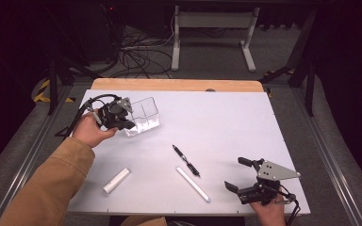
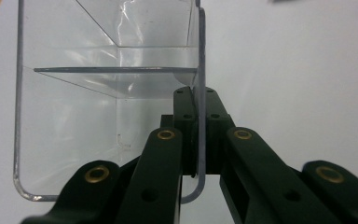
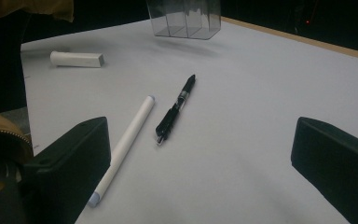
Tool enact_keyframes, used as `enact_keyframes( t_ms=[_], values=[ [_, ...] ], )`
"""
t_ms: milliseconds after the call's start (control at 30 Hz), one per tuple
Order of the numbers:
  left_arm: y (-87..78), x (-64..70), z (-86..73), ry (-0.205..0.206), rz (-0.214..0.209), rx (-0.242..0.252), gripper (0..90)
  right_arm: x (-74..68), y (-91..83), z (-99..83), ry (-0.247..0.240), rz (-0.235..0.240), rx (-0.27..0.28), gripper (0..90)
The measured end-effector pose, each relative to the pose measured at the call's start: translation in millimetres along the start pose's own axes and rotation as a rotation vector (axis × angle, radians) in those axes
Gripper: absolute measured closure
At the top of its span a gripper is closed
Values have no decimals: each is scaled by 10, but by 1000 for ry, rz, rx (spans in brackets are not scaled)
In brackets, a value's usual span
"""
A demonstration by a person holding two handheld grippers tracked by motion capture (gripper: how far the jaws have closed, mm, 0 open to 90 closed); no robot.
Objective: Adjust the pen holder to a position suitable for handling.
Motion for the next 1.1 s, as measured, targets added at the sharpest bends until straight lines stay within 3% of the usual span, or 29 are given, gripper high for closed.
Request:
enact_keyframes(
  t_ms=[100, 300, 367, 400, 433, 467, 600, 700, 900, 1100],
  values=[
    [-47, 73, 89, 39, -21, 17, 880, 0, -3, -1, 0, 1, 0, 50],
    [-89, 219, 104, 92, -61, 19, 880, 4, -15, 0, 4, 2, 6, 50],
    [-112, 319, 96, 134, -83, 12, 880, 2, -14, 1, 4, 4, 6, 50],
    [-112, 319, 96, 134, -83, 12, 880, 1, -14, 1, 3, 3, 6, 50],
    [-122, 391, 91, 169, -103, 5, 880, -1, -13, 3, 4, 3, 6, 50],
    [-122, 391, 91, 169, -103, 5, 880, -2, -13, 4, 3, 3, 5, 50],
    [-103, 594, 105, 244, -155, -8, 880, -5, -4, 5, -1, 4, 4, 50],
    [-66, 662, 103, 282, -179, -32, 880, -7, -5, 6, -1, 4, 6, 50],
    [12, 690, 46, 303, -227, -72, 880, 0, -13, 2, 5, 3, 8, 50],
    [54, 690, 29, 305, -254, -65, 880, -3, -7, 3, 4, 4, 5, 50]
  ],
)
Point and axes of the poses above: each handheld gripper's, and its own axes: y roughly forward along the jaws, z roughly out of its top, x roughly to its right, the point moved 6 cm from there along y, roughly forward along the jaws, and after that the axes turned 1 degree about -x, right-handed, at the moved point
